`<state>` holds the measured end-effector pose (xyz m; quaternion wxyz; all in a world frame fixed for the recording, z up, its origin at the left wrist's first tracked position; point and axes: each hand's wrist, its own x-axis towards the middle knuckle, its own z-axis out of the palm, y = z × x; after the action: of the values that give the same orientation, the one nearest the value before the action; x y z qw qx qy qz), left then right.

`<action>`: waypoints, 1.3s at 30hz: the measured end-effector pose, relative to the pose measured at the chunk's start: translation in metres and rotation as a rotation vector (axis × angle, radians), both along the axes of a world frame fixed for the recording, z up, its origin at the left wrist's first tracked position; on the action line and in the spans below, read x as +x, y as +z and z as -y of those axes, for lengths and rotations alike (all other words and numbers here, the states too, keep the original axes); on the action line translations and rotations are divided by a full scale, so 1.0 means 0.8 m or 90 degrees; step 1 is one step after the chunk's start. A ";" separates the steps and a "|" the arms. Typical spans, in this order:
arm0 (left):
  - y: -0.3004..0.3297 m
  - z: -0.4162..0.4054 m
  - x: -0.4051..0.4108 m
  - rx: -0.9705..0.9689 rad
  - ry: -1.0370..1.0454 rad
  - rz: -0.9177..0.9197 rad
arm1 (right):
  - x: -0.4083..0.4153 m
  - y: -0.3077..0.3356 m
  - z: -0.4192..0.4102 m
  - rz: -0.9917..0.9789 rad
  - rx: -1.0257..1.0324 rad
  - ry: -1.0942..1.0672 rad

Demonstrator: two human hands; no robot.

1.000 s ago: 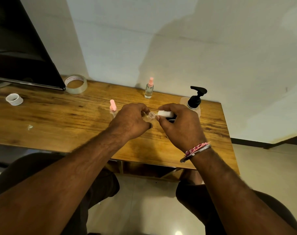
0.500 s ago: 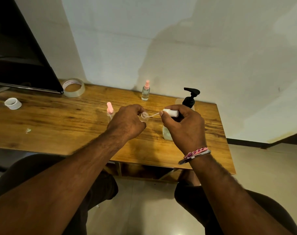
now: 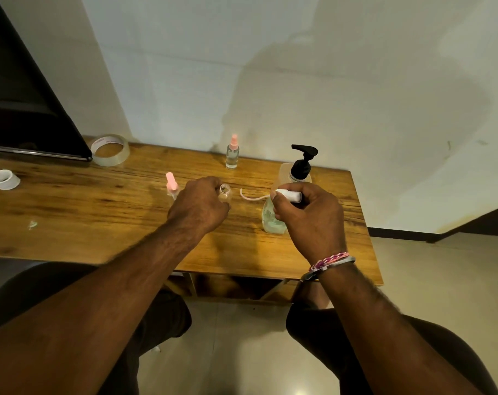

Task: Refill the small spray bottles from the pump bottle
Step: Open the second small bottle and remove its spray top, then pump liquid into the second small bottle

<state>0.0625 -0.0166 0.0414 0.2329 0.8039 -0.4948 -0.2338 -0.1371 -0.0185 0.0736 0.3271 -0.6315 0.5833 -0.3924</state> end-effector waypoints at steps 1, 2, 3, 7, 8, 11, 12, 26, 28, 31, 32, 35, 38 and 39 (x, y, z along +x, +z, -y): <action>0.000 0.000 -0.001 -0.001 0.001 0.000 | -0.002 -0.003 -0.001 -0.035 0.011 0.014; 0.000 0.001 -0.002 -0.003 0.002 0.000 | -0.004 -0.008 -0.001 -0.074 0.028 0.032; 0.000 0.001 -0.003 -0.006 0.004 0.002 | -0.005 -0.012 -0.002 -0.107 0.051 0.054; 0.001 0.001 -0.008 -0.010 -0.003 0.010 | 0.003 -0.036 -0.002 -0.219 0.168 0.165; 0.002 0.001 -0.008 -0.010 -0.007 0.013 | 0.007 -0.043 -0.002 -0.253 0.187 0.196; 0.003 0.002 -0.006 -0.014 -0.012 0.023 | 0.018 -0.066 0.002 -0.331 0.204 0.271; 0.003 0.003 -0.005 -0.015 -0.014 0.025 | 0.021 -0.074 0.004 -0.350 0.199 0.290; -0.003 0.006 0.001 0.031 -0.091 0.032 | 0.051 -0.118 0.005 -0.442 0.003 0.493; -0.002 0.007 0.002 0.030 -0.091 0.037 | 0.052 -0.118 0.006 -0.447 -0.010 0.495; -0.003 0.007 0.001 0.027 -0.091 0.044 | 0.053 -0.120 0.007 -0.446 -0.014 0.491; -0.004 0.007 0.001 0.027 -0.091 0.046 | 0.053 -0.121 0.007 -0.448 -0.012 0.493; -0.004 0.007 0.000 0.030 -0.090 0.052 | 0.054 -0.121 0.008 -0.457 -0.011 0.496; -0.006 0.008 0.001 0.031 -0.091 0.058 | 0.054 -0.121 0.009 -0.460 -0.009 0.494; -0.007 0.008 0.000 0.030 -0.092 0.060 | 0.053 -0.122 0.009 -0.460 -0.009 0.492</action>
<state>0.0627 -0.0228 0.0359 0.1725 0.7815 -0.5563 -0.2236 -0.0944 -0.0255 -0.0243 0.2222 -0.8976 0.3807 -0.0044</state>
